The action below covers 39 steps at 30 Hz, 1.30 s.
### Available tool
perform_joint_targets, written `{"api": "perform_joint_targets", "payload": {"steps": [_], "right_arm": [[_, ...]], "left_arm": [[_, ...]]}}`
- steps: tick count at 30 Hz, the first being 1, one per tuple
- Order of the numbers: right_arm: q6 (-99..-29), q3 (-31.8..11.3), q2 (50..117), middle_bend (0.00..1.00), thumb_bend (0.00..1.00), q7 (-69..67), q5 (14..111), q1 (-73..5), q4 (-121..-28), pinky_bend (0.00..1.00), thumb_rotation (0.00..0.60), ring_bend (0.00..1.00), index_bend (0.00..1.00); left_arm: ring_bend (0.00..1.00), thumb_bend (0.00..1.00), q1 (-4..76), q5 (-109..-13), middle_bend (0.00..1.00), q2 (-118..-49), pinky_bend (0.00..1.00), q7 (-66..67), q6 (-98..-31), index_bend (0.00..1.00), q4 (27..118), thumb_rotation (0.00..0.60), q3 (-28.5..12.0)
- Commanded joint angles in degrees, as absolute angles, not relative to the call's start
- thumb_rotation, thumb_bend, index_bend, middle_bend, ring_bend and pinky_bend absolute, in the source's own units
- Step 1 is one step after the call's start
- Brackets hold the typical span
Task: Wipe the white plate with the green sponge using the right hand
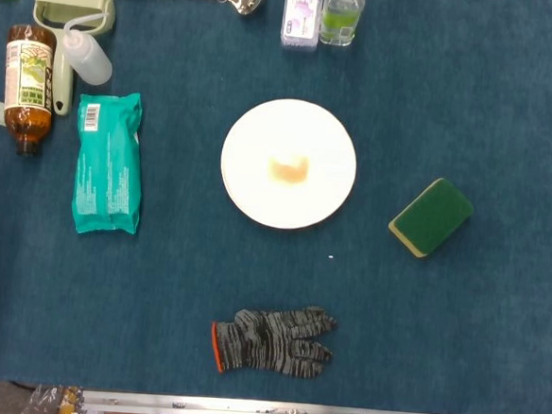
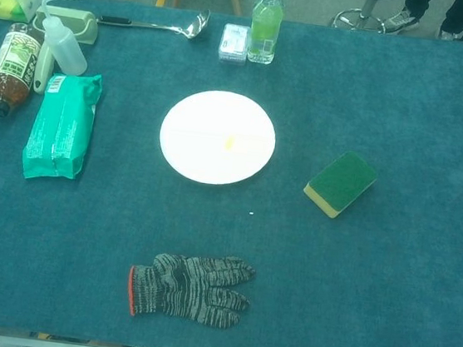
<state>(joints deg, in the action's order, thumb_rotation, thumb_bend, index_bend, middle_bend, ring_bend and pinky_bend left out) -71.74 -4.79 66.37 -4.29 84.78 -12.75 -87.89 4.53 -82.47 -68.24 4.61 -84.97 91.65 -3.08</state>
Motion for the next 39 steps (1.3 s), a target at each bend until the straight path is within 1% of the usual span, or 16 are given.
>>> {"api": "perform_joint_targets", "payload": {"steps": [1,7,11,19,22,29,39], "right_arm": [[-69.9,-4.3,66.8,0.22,0.09,-4.6,86.4,-14.5,-87.7,0.25,0.6,0.09,0.33],[-66.2,-3.3,67.5,0.22,0.04,-4.0,88.7,-17.8,-88.3,0.25,0.6,0.1,0.32],[-63.3,-2.7,68.1,0.22,0.0,-3.4,89.5,-20.0,-88.0,0.25,0.6,0.11,0.28],[-56.2,-2.2,69.2,0.18,0.0,0.3,88.4,-24.5,-87.7,0.25,0.6,0.11,0.27],[-54.1,-2.2,69.5,0.17,0.0,1.7,87.6,-26.0,-87.8,0.23,0.6,0.1,0.27],[-51.0,-2.4,71.5,0.15,0.0,3.1,86.5,-28.8,-86.3,0.18,0.6,0.05,0.27],[-47.8,-1.8,74.6,0.12,0.0,3.6,85.9,-31.9,-84.4,0.12,0.6,0.0,0.26]], "left_arm": [[0.0,0.21,4.5,-82.4,0.04,-68.2,0.2,4.5,-84.9,0.3,91.6,0.6,-3.1],[0.0,0.21,4.4,-82.4,0.04,-68.4,0.2,3.7,-85.0,0.3,91.2,0.6,-3.1],[0.0,0.21,4.2,-82.1,0.04,-68.5,0.2,3.4,-84.9,0.3,90.7,0.6,-3.1],[0.0,0.21,4.2,-81.9,0.04,-69.0,0.2,2.7,-84.5,0.3,90.0,0.6,-3.0],[0.0,0.21,4.1,-81.8,0.04,-69.2,0.2,2.4,-84.4,0.3,89.6,0.6,-2.9],[0.0,0.21,4.1,-81.8,0.04,-69.8,0.2,1.4,-84.0,0.3,88.5,0.6,-2.8],[0.0,0.21,3.9,-81.6,0.04,-70.6,0.2,-0.6,-83.5,0.3,86.5,0.6,-2.6]]}}
